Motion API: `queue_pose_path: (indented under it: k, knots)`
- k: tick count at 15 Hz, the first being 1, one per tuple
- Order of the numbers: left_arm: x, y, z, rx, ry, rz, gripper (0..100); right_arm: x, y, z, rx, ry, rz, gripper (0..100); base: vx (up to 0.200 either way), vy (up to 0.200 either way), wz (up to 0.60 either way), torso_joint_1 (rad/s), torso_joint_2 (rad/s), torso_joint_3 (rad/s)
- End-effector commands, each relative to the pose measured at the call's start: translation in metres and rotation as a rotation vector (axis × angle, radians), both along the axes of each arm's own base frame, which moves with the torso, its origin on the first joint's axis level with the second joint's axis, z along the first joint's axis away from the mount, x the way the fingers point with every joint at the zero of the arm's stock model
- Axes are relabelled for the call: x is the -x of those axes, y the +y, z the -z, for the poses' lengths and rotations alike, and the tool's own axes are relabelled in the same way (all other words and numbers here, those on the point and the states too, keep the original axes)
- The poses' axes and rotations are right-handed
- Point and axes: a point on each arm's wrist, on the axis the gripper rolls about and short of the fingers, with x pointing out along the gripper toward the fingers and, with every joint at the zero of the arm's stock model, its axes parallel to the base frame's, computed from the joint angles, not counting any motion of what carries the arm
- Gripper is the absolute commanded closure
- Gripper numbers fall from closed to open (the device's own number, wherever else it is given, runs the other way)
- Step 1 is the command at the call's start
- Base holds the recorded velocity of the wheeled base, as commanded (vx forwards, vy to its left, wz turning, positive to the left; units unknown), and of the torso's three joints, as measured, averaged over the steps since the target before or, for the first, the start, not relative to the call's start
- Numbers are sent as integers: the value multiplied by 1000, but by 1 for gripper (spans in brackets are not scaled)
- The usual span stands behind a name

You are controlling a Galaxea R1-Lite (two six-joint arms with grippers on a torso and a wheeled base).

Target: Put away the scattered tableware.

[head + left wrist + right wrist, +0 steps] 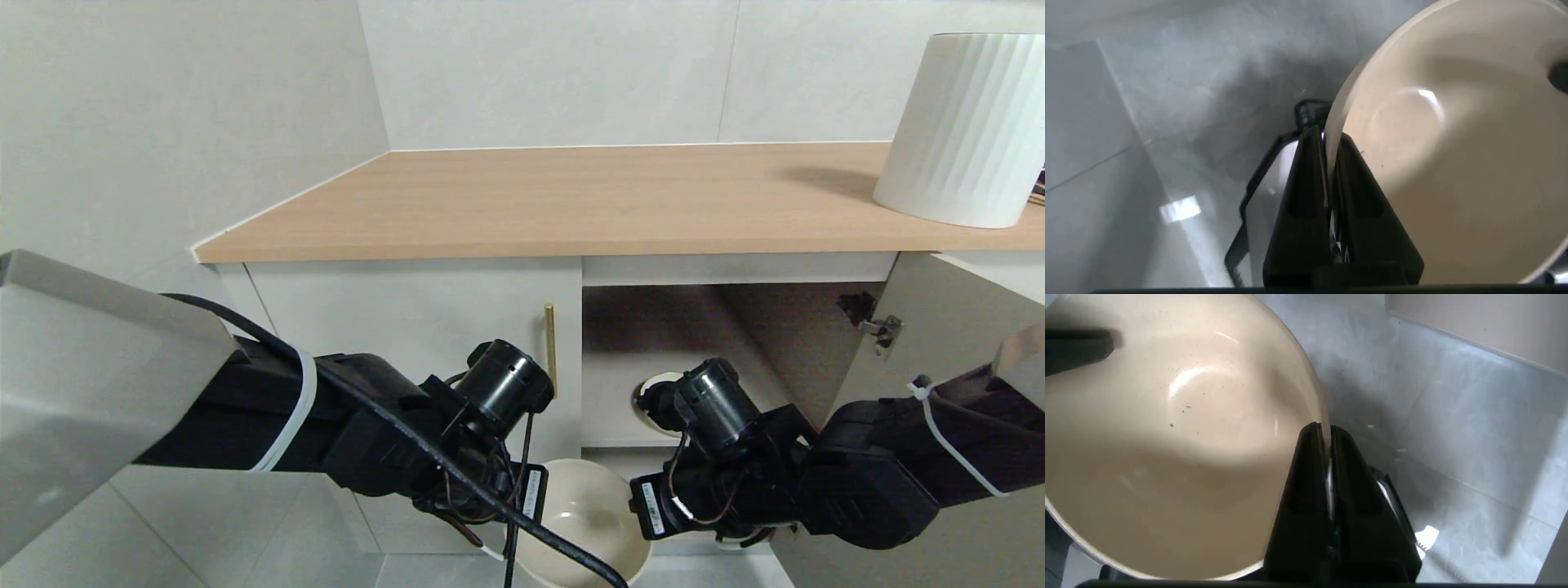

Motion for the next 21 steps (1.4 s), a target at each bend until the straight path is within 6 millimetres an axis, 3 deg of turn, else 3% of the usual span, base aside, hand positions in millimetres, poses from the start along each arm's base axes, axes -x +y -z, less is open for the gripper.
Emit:
queue_pose_path:
  k: [1,8,9,17,19,21]
  knots:
    - [0,0,0,-6,2,-2,100,0,-1,1,8,5,4,100,0,0,0,0,0,0]
    - [0,1,0,-8,4,-3,100,0,-1,2,11,4,8,100,0,0,0,0,0,0]
    - [1,1,1,-10,7,-2,0,-1,-1,3,14,6,9,100,0,0,0,0,0,0]
    - [-1,1,2,-8,6,-8,0,-11,-10,18,128,-21,79,100,0,0,0,0,0,0]
    - [-1,1,1,-6,3,-8,0,-28,-23,35,238,-45,199,100,0,0,0,0,0,0]
    - [0,2,-1,-4,1,-8,0,-38,-35,35,251,-55,262,100,0,0,0,0,0,0]
